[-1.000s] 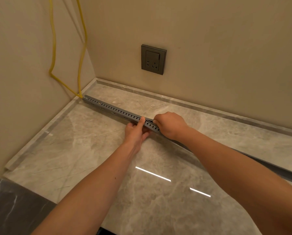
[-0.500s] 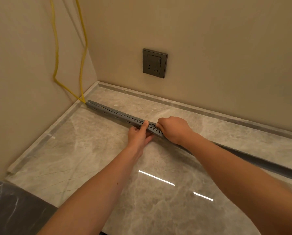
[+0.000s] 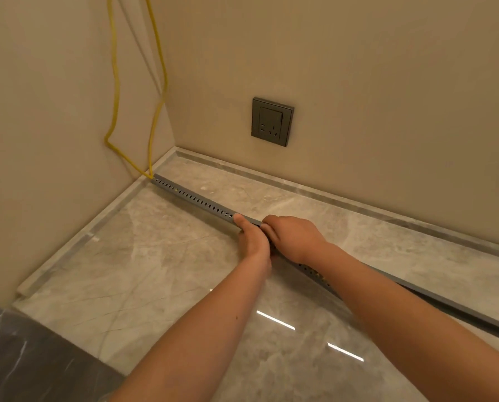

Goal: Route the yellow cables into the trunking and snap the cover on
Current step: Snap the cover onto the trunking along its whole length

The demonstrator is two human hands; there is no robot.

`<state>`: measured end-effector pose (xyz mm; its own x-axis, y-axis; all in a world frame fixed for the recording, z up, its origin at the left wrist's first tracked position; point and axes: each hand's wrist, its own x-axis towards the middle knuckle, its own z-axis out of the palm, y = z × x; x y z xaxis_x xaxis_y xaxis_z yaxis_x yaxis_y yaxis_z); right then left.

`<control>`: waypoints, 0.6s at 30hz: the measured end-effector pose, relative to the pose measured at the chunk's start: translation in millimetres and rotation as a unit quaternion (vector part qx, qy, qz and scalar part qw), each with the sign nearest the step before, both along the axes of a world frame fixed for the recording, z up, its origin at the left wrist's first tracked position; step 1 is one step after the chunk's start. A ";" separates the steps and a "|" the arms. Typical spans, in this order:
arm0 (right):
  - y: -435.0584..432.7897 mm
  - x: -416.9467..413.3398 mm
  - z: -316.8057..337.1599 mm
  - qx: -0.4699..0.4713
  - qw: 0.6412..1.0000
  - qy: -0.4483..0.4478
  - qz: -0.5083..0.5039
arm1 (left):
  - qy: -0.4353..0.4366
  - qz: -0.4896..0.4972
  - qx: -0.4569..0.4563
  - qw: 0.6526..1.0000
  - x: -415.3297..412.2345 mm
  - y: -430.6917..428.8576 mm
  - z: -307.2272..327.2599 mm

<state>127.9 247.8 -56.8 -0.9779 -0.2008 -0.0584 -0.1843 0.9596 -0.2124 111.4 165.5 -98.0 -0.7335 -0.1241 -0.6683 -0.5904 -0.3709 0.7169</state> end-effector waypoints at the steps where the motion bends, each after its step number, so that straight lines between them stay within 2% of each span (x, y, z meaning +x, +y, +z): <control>1: -0.1 0.4 0.4 0.002 1.000 0.003 0.000 | -0.002 0.013 -0.009 1.000 -0.6 0.6 2.4; 9: -3.5 1.3 0.7 0.032 0.999 0.024 0.033 | 0.048 0.075 -0.135 0.987 -9.4 -2.9 0.7; 18: 2.8 -8.0 5.8 -0.009 0.999 -0.023 0.045 | 0.069 0.046 -0.168 0.982 -3.0 -1.5 4.5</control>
<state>119.9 250.5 -51.0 -0.9520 -0.2899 -0.0981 -0.2603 0.9356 -0.2387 108.4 164.0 -93.5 -0.7894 -0.3909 -0.4733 -0.4541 -0.1470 0.8787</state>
